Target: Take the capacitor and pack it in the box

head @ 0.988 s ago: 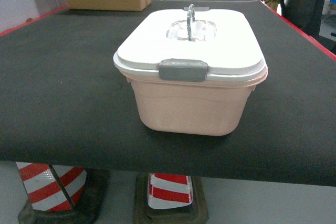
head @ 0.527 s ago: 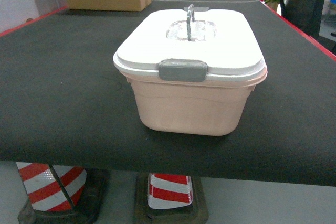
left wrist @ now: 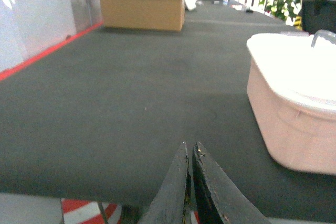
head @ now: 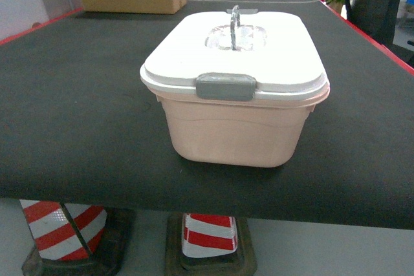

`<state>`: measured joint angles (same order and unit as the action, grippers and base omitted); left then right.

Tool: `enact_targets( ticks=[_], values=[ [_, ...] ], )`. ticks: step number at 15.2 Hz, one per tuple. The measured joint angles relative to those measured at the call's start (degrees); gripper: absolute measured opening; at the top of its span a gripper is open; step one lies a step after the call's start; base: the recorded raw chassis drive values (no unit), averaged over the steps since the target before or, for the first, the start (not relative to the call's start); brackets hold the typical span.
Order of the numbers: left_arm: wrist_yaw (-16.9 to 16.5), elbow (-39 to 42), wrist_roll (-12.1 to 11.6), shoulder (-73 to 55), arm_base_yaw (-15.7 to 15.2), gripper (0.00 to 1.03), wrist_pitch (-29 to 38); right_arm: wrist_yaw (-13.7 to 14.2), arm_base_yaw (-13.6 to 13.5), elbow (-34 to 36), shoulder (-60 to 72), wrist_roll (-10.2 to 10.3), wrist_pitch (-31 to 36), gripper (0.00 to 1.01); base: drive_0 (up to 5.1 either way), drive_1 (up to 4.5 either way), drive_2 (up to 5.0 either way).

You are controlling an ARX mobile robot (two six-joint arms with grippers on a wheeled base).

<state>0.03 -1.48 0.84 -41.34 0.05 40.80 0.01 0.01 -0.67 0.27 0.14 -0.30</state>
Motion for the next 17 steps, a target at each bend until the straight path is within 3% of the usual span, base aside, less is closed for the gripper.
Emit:
enact_targets(
  ticks=[8, 17],
  values=[
    [0.0, 0.7, 0.0, 20.3, 0.0, 0.02, -19.8, 0.0, 0.0, 0.0, 0.0, 0.0, 0.0, 0.98, 0.0, 0.00, 0.0],
    [0.0, 0.7, 0.0, 32.9, 0.0, 0.02, -33.2, 0.0, 0.0, 0.0, 0.0, 0.0, 0.0, 0.98, 0.0, 0.00, 0.0]
  ],
)
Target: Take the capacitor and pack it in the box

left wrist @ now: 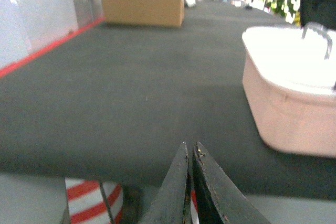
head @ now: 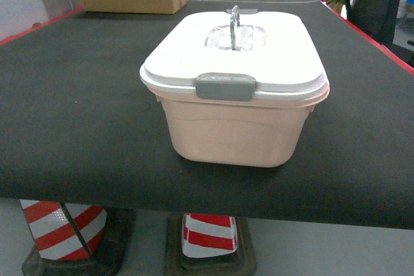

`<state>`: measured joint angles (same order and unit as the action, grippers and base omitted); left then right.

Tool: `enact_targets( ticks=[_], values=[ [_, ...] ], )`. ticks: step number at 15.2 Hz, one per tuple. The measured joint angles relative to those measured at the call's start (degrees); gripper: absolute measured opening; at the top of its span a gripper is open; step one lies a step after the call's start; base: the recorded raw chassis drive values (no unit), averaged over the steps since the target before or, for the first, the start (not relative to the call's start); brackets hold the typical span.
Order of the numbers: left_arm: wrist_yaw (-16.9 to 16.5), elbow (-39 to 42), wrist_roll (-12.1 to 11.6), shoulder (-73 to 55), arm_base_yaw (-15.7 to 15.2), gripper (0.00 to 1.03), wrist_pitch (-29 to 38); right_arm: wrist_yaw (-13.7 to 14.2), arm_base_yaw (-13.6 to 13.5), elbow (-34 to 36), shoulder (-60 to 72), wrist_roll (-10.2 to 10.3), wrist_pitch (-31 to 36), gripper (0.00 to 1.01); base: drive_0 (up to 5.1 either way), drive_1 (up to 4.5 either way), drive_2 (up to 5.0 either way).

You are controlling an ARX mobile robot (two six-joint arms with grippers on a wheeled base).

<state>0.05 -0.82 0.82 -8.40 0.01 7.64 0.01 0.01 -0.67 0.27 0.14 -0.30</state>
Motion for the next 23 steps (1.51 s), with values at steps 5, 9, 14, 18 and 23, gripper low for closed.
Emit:
enact_targets(
  ticks=[5, 9, 14, 18, 23],
  values=[
    [0.0, 0.0, 0.0, 7.9, 0.0, 0.05, -7.6, 0.0, 0.0, 0.0, 0.0, 0.0, 0.0, 0.98, 0.0, 0.00, 0.0],
    [0.0, 0.0, 0.0, 7.9, 0.0, 0.57, -7.9, 0.0, 0.0, 0.0, 0.0, 0.0, 0.0, 0.98, 0.0, 0.00, 0.0],
    [0.0, 0.0, -0.1, 7.9, 0.0, 0.99, -7.9, 0.0, 0.0, 0.0, 0.0, 0.0, 0.0, 0.98, 0.0, 0.00, 0.0],
    [0.0, 0.0, -0.1, 7.9, 0.0, 0.98, -7.9, 0.0, 0.0, 0.0, 0.0, 0.0, 0.0, 0.98, 0.0, 0.00, 0.0],
    [0.0, 0.0, -0.1, 7.9, 0.0, 0.98, -7.9, 0.0, 0.0, 0.0, 0.0, 0.0, 0.0, 0.98, 0.0, 0.00, 0.0]
  ],
)
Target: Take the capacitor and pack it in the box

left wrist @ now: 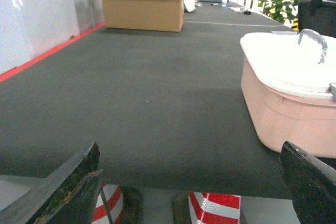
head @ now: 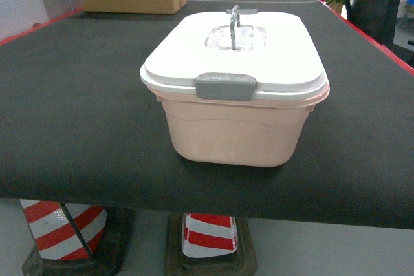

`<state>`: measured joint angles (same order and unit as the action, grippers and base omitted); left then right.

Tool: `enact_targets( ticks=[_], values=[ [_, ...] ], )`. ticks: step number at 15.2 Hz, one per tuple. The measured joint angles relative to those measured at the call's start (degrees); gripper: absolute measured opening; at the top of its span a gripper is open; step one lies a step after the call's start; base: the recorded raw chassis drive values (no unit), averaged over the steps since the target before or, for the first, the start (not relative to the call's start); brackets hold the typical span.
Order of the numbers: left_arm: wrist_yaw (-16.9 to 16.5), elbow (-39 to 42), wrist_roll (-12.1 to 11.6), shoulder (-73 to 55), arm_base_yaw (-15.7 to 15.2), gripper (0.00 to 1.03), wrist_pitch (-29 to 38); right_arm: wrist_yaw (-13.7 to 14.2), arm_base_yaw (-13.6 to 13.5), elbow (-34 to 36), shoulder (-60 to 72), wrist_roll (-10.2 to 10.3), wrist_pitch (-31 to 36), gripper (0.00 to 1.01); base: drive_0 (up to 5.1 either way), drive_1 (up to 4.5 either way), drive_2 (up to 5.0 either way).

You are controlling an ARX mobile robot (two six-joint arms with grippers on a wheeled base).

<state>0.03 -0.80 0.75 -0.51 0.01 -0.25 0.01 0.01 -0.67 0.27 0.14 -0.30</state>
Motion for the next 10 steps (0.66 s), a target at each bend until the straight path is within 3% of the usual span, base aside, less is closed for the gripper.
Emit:
enact_targets(
  ticks=[10],
  values=[
    [0.0, 0.0, 0.0, 0.0, 0.0, 0.98, 0.0, 0.0, 0.0, 0.0, 0.0, 0.0, 0.0, 0.98, 0.0, 0.00, 0.0]
  ],
)
